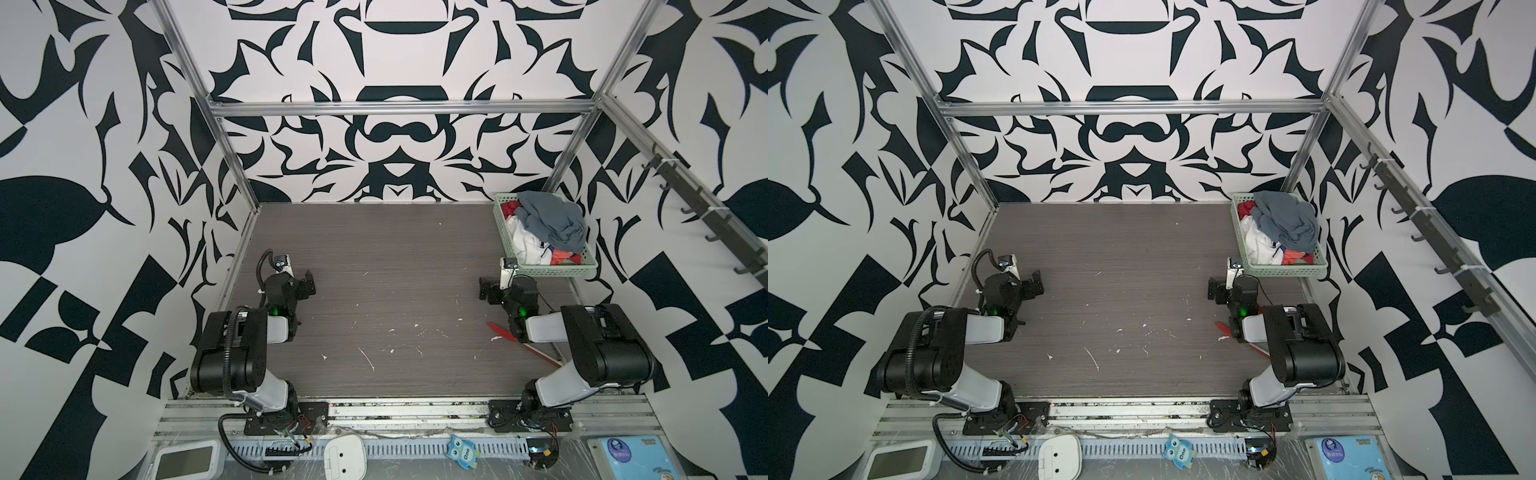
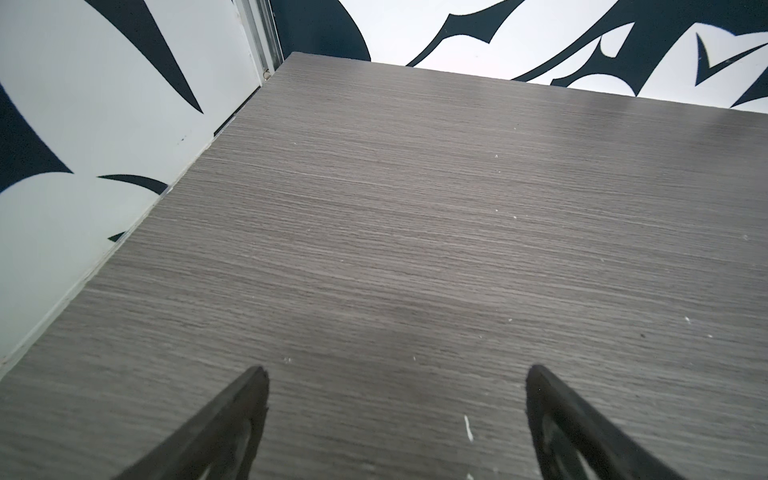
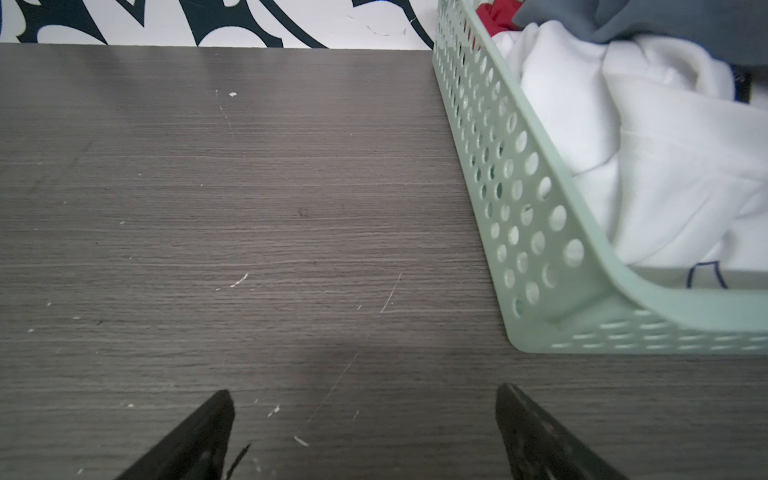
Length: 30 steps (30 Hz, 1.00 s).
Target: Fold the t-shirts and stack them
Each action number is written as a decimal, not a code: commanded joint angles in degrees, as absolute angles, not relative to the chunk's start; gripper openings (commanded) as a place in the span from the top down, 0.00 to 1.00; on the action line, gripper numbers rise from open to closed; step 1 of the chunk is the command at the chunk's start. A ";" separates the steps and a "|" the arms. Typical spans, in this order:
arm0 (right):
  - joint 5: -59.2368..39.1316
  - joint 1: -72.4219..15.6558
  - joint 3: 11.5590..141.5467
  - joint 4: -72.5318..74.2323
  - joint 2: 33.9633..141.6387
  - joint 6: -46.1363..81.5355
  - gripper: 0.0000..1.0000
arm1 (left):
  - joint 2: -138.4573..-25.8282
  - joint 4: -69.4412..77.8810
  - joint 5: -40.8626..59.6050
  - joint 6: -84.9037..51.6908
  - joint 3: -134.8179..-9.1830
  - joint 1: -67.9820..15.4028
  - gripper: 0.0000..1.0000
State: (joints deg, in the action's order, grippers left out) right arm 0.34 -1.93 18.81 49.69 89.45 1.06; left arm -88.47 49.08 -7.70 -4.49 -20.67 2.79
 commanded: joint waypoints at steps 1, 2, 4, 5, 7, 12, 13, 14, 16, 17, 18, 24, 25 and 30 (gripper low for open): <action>2.10 -2.18 19.45 53.15 87.25 1.39 0.00 | -88.06 50.78 -8.94 -5.03 -22.42 3.07 0.01; 2.83 -2.13 20.18 48.70 84.40 1.55 0.00 | -85.78 44.83 -8.49 -5.20 -24.26 3.04 0.01; 6.05 -2.18 25.30 33.08 78.01 3.06 0.00 | -80.97 31.25 -7.09 -5.21 -29.78 3.04 0.01; 5.86 -2.16 27.67 27.73 75.65 3.12 0.00 | -78.77 26.80 -5.51 -4.93 -32.36 3.07 0.01; 2.40 -2.22 29.13 24.43 71.67 4.50 0.00 | -75.33 23.63 -2.29 -8.27 -36.03 3.05 0.01; -5.71 -2.76 36.61 10.87 62.12 26.50 0.00 | -71.76 7.71 -2.65 -31.65 -51.47 -0.58 0.01; -9.08 -3.25 38.40 9.39 61.63 32.25 0.00 | -72.49 4.47 -3.09 -35.24 -55.20 -2.82 0.01; -11.21 -4.08 40.41 7.78 61.59 37.51 0.00 | -74.01 2.95 -3.19 -38.63 -58.27 -5.63 0.01; -13.47 -7.02 44.21 6.31 62.46 44.02 0.00 | -76.95 3.21 -3.30 -44.54 -62.34 -11.49 0.01; -14.34 -9.03 46.50 5.86 63.31 45.78 0.00 | -78.62 3.85 -2.51 -47.97 -64.38 -14.42 0.01; -14.66 -10.73 48.74 4.79 64.08 46.83 0.00 | -80.44 4.59 -1.68 -50.51 -65.95 -16.77 0.01; -17.95 -15.30 62.55 -1.52 68.20 45.91 0.00 | -89.30 1.79 0.40 -55.44 -76.42 -27.29 0.01; -18.81 -15.30 62.51 0.51 68.20 46.32 0.00 | -89.65 1.29 0.38 -54.09 -77.56 -28.04 0.01; -13.47 -15.06 62.85 -7.03 67.03 48.17 0.00 | -94.06 17.97 12.03 -57.26 -74.64 -27.62 0.01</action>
